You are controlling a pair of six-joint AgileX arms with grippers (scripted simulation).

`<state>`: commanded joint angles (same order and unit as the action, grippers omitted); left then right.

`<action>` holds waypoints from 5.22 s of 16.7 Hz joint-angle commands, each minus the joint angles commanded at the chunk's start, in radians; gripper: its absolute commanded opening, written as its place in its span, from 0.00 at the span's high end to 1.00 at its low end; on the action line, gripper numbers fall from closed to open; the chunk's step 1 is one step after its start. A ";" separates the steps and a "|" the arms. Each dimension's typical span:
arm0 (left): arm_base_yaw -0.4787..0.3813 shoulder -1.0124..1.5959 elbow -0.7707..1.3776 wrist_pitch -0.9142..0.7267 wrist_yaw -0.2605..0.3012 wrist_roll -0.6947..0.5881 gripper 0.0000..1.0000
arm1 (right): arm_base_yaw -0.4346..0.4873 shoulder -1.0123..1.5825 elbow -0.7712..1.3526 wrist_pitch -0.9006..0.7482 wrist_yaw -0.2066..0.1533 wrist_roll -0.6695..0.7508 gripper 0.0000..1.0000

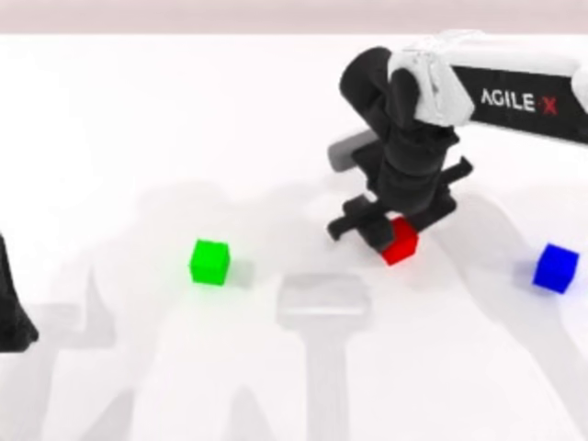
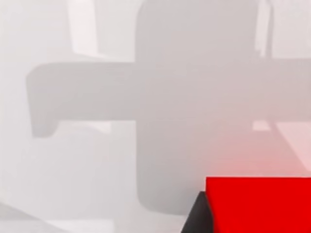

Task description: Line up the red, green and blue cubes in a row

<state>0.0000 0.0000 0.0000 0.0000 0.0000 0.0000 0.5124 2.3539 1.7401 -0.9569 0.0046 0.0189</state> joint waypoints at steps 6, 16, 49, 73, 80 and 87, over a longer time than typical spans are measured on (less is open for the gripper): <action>0.000 0.000 0.000 0.000 0.000 0.000 0.00 | -0.002 -0.038 0.016 -0.014 0.001 0.000 1.00; 0.000 0.000 0.000 0.000 0.000 0.000 0.00 | 0.006 -0.099 0.191 -0.251 0.000 -0.001 1.00; 0.000 0.000 0.000 0.000 0.000 0.000 0.00 | 0.432 0.039 0.264 -0.192 0.028 0.938 1.00; 0.000 0.000 0.000 0.000 0.000 0.000 0.00 | 0.435 0.044 0.238 -0.165 0.028 0.938 0.00; 0.000 0.000 0.000 0.000 0.000 0.000 0.00 | 0.435 0.037 0.309 -0.240 0.030 0.942 0.00; 0.000 0.000 0.000 0.000 0.000 0.000 0.00 | 0.445 0.014 0.463 -0.420 0.028 0.941 0.00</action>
<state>0.0000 0.0000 0.0000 0.0000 0.0000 0.0000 0.9577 2.3678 2.2031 -1.3774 0.0327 0.9596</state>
